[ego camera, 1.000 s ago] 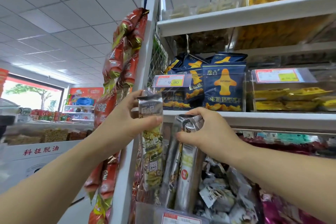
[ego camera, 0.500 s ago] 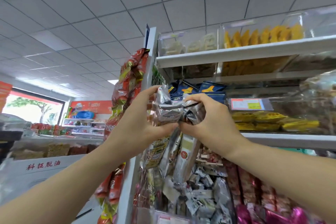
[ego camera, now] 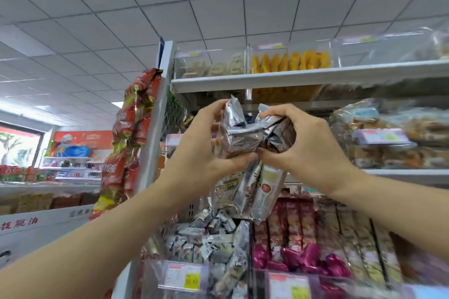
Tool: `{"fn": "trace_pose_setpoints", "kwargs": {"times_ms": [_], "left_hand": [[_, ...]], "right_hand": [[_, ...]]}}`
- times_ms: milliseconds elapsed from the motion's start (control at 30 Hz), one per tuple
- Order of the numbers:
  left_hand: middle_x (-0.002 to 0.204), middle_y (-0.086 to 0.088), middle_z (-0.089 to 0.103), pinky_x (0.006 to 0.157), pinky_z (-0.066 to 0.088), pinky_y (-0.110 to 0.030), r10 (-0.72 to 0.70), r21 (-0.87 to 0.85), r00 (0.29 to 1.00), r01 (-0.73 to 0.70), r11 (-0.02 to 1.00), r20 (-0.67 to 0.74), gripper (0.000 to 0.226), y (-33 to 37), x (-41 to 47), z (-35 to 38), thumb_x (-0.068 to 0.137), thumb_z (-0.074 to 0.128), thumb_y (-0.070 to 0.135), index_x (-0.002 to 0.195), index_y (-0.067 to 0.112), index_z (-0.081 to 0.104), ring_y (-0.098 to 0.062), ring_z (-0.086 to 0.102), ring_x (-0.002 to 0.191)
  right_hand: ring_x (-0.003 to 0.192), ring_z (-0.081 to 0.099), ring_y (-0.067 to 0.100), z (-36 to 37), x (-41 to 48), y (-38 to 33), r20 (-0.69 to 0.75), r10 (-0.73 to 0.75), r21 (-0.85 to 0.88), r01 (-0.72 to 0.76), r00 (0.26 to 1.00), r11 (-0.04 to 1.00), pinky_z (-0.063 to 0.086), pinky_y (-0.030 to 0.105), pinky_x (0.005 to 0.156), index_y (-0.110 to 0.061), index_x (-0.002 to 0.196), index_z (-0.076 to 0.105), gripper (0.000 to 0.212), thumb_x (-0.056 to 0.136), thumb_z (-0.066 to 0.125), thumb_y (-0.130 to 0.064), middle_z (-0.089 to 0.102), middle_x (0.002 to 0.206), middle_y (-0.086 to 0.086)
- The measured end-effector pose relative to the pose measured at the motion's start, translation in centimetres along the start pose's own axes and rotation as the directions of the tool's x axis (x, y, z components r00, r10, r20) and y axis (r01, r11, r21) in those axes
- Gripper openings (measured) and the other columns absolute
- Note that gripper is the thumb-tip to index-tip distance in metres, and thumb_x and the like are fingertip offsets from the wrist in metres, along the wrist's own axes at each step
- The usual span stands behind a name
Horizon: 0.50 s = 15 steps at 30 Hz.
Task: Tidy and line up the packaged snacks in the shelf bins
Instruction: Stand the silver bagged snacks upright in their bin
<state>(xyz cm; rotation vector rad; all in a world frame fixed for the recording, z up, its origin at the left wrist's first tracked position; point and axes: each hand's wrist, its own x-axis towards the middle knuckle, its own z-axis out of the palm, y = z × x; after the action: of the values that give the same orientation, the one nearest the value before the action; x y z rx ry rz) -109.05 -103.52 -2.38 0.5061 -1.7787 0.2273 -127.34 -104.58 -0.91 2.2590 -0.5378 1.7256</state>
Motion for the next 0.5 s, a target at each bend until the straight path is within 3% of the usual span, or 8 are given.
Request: {"fn": "trace_pose_setpoints", "kwargs": {"times_ms": [100, 167, 300, 500], "left_hand": [[0.122, 0.021, 0.05, 0.091, 0.051, -0.027, 0.014, -0.057, 1.0, -0.012, 0.998, 0.023, 0.075, 0.8, 0.1, 2.9, 0.071, 0.081, 0.025, 0.128, 0.042, 0.035, -0.002, 0.054, 0.113], [0.122, 0.023, 0.048, 0.091, 0.047, -0.02, 0.026, -0.079, 0.999, -0.023, 0.997, 0.032, 0.075, 1.5, 0.2, 5.1, 0.072, 0.08, 0.026, 0.131, 0.038, 0.036, 0.002, 0.051, 0.113], [0.121, 0.021, 0.048, 0.086, 0.042, -0.01, 0.051, -0.167, 0.998, -0.042, 0.985, 0.046, 0.073, 3.2, 0.4, 10.1, 0.072, 0.08, 0.023, 0.127, 0.04, 0.036, 0.005, 0.05, 0.111], [0.123, 0.018, 0.051, 0.091, 0.043, -0.012, 0.054, -0.334, 0.997, -0.035, 0.942, 0.049, 0.074, 4.6, 0.4, 17.6, 0.07, 0.082, 0.02, 0.126, 0.04, 0.039, 0.002, 0.051, 0.112]], "right_hand": [[0.077, 0.063, 0.007, -2.8, -1.6, 0.5, 0.003, 0.012, -0.07, -0.011, 1.0, 0.998, 0.051, 0.02, 0.068, -0.026, 0.105, 0.057, 0.05, 0.064, 0.083, -0.015, 0.066, 0.087, -0.009], [0.077, 0.062, 0.005, -4.8, -2.7, 1.1, -0.004, 0.01, -0.124, -0.01, 1.0, 0.992, 0.049, 0.016, 0.067, -0.027, 0.104, 0.057, 0.051, 0.062, 0.083, -0.013, 0.065, 0.087, -0.012], [0.08, 0.061, 0.012, -9.1, -4.9, 2.6, -0.008, 0.008, -0.237, -0.01, 1.0, 0.972, 0.048, 0.024, 0.07, -0.025, 0.105, 0.057, 0.053, 0.062, 0.084, -0.011, 0.066, 0.092, -0.005], [0.092, 0.056, 0.003, -14.8, -8.0, 5.9, -0.002, -0.014, -0.426, 0.012, 1.0, 0.905, 0.042, 0.008, 0.079, -0.019, 0.11, 0.059, 0.059, 0.059, 0.086, -0.009, 0.063, 0.102, -0.007]]}}
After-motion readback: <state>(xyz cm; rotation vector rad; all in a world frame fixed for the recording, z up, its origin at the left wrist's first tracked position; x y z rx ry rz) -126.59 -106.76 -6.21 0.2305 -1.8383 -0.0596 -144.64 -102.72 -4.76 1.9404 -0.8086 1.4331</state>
